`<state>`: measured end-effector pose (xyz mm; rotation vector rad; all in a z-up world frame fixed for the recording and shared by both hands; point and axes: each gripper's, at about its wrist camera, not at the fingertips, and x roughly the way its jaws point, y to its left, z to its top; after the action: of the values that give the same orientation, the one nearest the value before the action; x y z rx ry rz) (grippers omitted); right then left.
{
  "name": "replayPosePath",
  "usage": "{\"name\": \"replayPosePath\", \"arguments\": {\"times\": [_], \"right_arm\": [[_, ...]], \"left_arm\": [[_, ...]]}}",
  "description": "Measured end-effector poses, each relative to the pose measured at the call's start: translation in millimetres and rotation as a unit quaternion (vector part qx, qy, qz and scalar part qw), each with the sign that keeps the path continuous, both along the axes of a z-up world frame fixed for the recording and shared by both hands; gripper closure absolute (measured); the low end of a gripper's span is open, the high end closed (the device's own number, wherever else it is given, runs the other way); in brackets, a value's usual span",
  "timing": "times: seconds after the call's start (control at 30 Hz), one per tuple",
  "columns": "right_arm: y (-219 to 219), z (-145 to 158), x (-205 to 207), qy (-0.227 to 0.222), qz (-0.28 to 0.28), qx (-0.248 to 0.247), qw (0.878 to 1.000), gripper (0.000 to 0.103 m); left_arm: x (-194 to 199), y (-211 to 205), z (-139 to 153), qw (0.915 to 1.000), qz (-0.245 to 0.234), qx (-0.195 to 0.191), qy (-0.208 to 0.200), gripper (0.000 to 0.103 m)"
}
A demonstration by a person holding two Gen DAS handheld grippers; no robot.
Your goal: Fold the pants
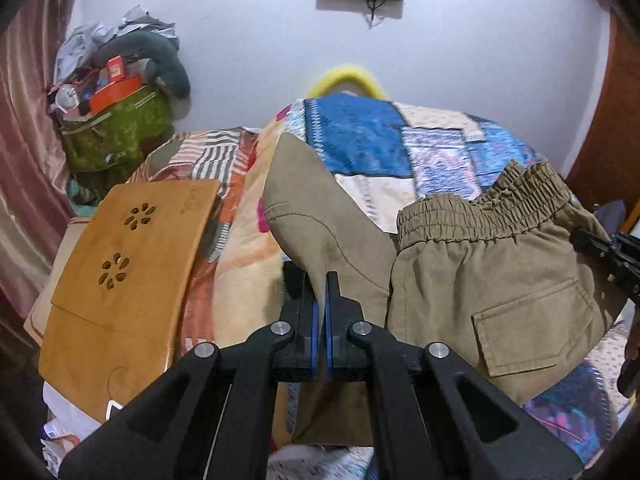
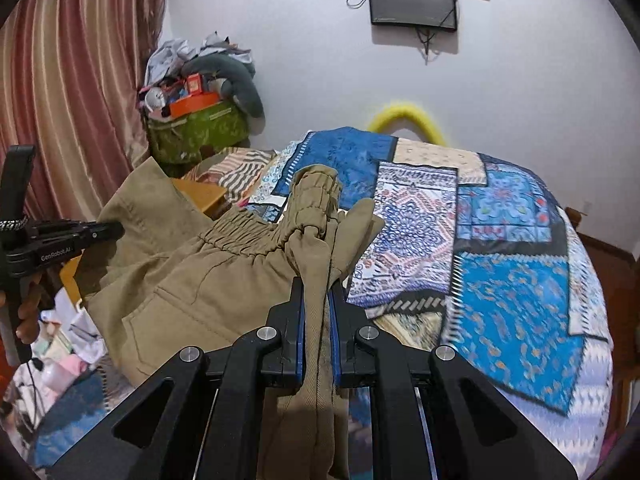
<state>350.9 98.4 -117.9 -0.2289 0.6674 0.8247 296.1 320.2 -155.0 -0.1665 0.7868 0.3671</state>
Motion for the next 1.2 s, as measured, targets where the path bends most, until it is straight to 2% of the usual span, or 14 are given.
{"name": "replayPosePath", "arguments": {"times": [0.07,0.23,0.4,0.5,0.53,0.67,0.77,0.87,0.97,1.2], "right_arm": [[7,-10,6,0.005,0.0,-0.004,1.0,0.094],[26,-53,23,0.03,-0.007,-0.041,0.999,0.094],[19,-93,30,0.077,-0.015,-0.082,0.993,0.094],[10,-100,34,0.112,-0.021,-0.089,0.99,0.092],[9,-100,34,0.117,-0.02,-0.096,0.988,0.091],[7,-99,32,0.126,-0.014,-0.126,0.984,0.084],[-1,-89,24,0.131,-0.016,-0.118,0.984,0.081],[-9,-76,13,0.127,-0.013,-0.103,0.986,0.078],[-20,-53,-8,0.104,-0.012,-0.071,0.992,0.068],[-49,18,-78,0.041,0.003,0.026,0.999,0.066]], "left_arm": [[9,6,-15,0.9999,0.005,0.006,0.008,0.101],[24,19,-67,0.9993,0.009,-0.009,0.036,0.101],[28,24,-130,0.9931,0.007,-0.044,0.109,0.1],[25,28,-153,0.9883,0.008,-0.058,0.141,0.093],[22,28,-156,0.9883,0.009,-0.059,0.14,0.091],[11,27,-148,0.9885,0.011,-0.059,0.139,0.085],[1,25,-139,0.9874,0.007,-0.064,0.145,0.085],[-13,18,-118,0.9895,0.005,-0.063,0.13,0.085],[-31,3,-84,0.9933,-0.004,-0.06,0.099,0.08],[-69,-40,-2,0.9988,-0.02,-0.04,0.018,0.079]]}}
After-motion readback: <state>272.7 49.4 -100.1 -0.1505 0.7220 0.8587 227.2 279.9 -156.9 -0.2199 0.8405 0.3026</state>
